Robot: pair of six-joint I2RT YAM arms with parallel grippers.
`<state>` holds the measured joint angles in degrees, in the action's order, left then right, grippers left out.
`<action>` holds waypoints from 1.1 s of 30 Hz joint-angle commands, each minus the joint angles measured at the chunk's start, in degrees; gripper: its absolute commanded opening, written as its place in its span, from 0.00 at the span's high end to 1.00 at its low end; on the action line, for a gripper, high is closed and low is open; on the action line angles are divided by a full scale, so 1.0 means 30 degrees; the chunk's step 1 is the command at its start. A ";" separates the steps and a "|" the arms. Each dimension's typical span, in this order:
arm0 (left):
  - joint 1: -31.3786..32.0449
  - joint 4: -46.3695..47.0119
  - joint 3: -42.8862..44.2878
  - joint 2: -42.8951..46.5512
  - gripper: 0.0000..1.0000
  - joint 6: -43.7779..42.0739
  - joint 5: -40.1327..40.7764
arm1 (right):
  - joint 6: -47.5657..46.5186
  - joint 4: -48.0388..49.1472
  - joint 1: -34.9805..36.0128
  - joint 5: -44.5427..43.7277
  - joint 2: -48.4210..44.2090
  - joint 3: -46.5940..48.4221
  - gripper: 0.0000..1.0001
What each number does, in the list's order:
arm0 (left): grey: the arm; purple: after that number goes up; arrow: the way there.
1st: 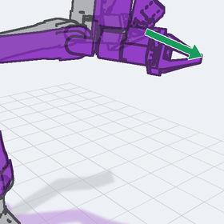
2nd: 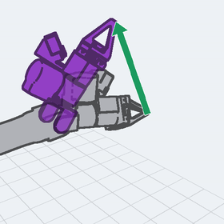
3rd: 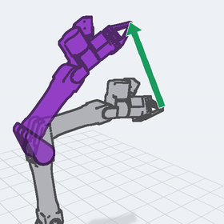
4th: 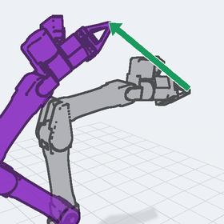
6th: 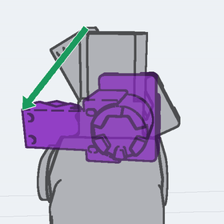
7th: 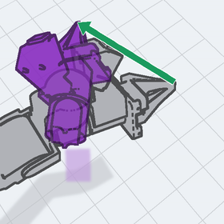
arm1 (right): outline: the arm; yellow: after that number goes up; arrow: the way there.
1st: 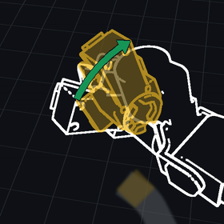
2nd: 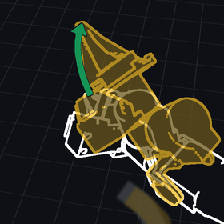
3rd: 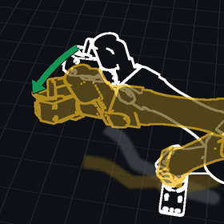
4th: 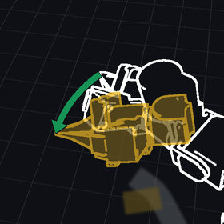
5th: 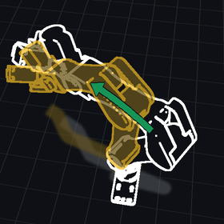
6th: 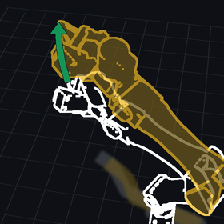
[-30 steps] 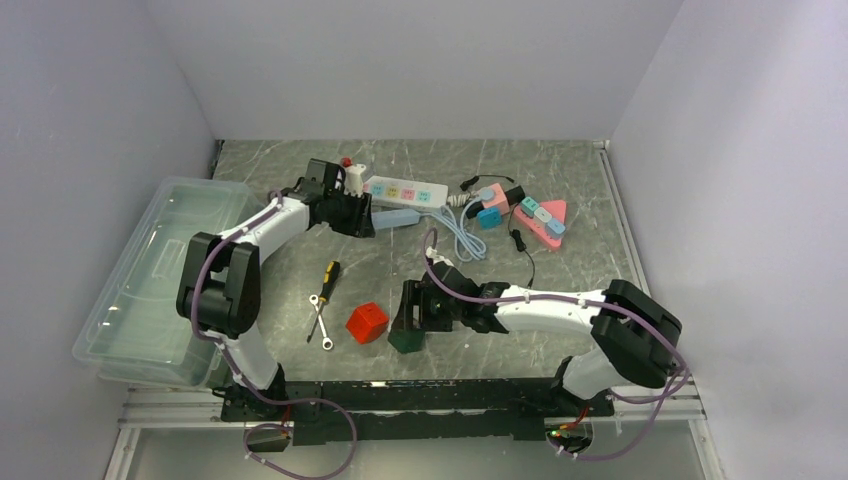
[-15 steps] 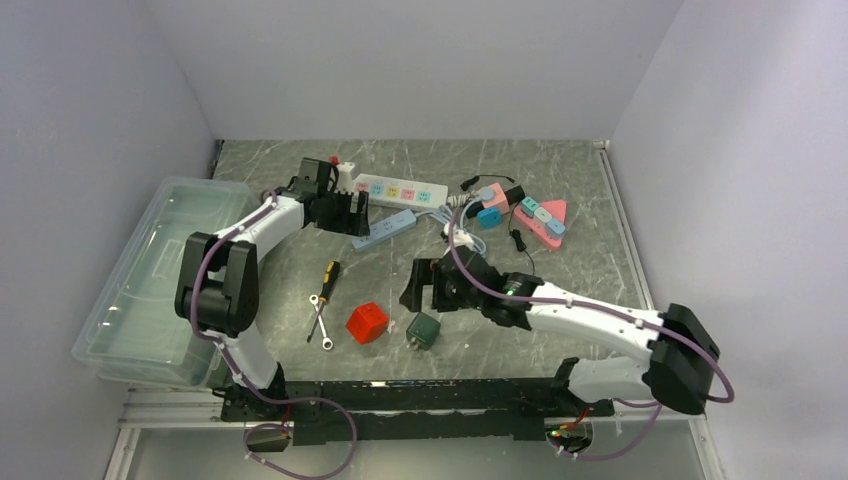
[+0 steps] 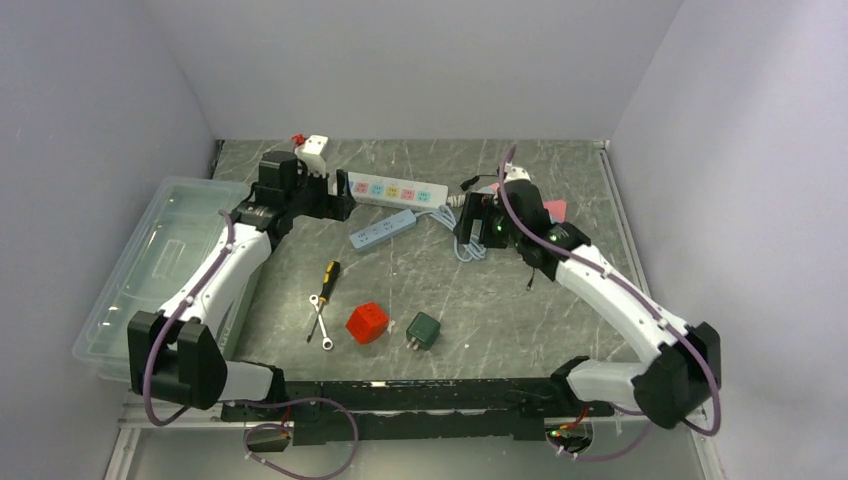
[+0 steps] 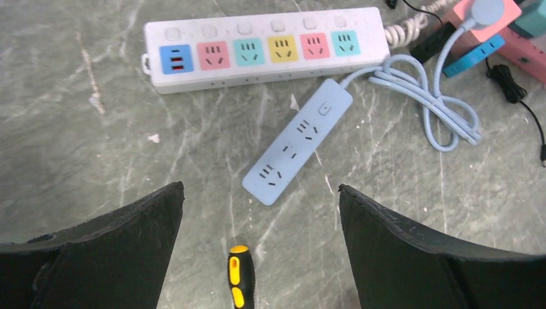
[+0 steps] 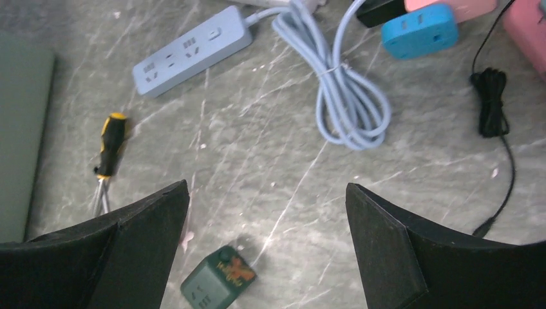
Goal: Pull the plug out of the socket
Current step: Place the plug at the center of the board.
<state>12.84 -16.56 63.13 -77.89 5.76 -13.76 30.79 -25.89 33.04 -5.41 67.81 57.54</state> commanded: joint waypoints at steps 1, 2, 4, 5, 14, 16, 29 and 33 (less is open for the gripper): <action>-0.0062 0.0423 -0.0504 0.0668 0.06 -0.0097 0.1824 | -0.2279 -0.0275 -0.1491 0.1679 0.2539 0.1654 0.07; -0.0062 0.0421 -0.0496 0.0656 0.06 -0.0150 0.1857 | -0.2489 -0.0049 -0.1710 0.1945 0.3189 0.1863 0.08; -0.0062 0.0375 -0.0372 0.0480 0.06 -0.0241 0.1688 | -0.2948 0.0565 -0.1960 0.2554 0.4359 0.2140 0.08; -0.0062 0.0342 -0.0322 0.0358 0.06 -0.0238 0.1593 | -0.3330 0.0825 -0.2038 0.2739 0.4951 0.2287 0.06; -0.0062 0.0373 -0.0154 -0.0143 0.06 0.0027 0.0667 | -0.5178 0.1924 -0.2224 0.0715 0.9380 0.3356 0.03; -0.0062 0.0347 -0.0142 -0.0167 0.06 0.0085 0.0527 | -0.5749 0.2416 -0.2224 0.0043 0.9755 0.3152 0.04; -0.0062 0.0560 -0.0101 -0.0379 0.07 0.0686 -0.0593 | -0.5601 0.3171 -0.1763 0.1709 1.1389 0.2854 0.76; -0.0062 0.0509 -0.0024 -0.0297 0.07 0.0743 -0.0686 | -0.5070 0.3343 -0.0551 0.2210 1.1412 0.2743 1.00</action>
<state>12.82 -16.99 62.13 -79.22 6.98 -14.13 13.72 -19.35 28.25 -1.34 102.78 65.49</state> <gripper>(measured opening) 0.929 0.102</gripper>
